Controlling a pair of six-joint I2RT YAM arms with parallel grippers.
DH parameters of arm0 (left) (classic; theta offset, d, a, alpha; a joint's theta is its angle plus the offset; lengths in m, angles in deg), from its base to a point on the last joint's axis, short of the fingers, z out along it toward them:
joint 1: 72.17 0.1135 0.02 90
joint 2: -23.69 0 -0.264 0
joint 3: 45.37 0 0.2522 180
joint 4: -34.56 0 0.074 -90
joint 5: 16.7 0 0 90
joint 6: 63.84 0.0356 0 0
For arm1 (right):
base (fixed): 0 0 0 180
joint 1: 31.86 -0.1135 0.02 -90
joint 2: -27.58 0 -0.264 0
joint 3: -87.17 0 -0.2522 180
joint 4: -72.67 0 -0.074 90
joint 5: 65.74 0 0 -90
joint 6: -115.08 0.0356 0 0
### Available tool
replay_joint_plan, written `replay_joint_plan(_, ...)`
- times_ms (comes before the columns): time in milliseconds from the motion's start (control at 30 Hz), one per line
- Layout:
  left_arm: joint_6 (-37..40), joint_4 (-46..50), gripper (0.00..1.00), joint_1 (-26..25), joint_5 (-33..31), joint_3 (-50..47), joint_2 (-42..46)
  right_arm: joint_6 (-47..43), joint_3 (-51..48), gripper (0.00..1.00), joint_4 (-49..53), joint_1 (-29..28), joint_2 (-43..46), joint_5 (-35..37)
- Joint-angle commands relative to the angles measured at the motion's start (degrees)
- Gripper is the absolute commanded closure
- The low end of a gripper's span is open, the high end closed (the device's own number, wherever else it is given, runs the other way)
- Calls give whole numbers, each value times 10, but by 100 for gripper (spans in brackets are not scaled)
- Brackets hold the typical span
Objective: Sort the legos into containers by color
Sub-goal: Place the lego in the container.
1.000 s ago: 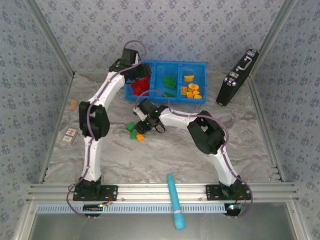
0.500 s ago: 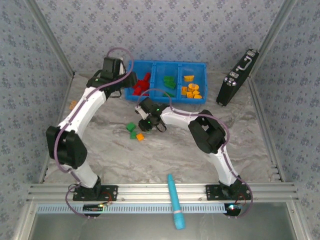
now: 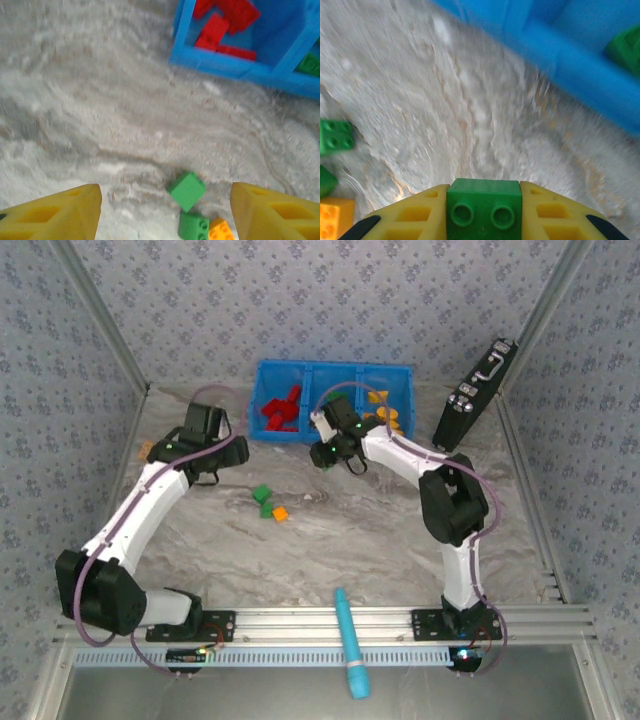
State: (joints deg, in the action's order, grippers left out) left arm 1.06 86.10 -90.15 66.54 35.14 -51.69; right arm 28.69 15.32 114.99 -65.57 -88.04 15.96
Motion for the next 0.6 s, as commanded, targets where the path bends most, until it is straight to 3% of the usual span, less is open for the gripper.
replay_joint_plan(0, -70, -9, 31, 5, 38, -53, 12, -27, 52, 74, 13, 18, 10, 29)
replay_joint_plan(233, -188, -80, 31, 1, 49, -156, 19, -43, 139, 74, -22, 53, -70, 32)
replay_joint_plan(567, -277, -162, 30, -21, 93, -192, -27, -61, 270, 72, -29, 61, -205, 53)
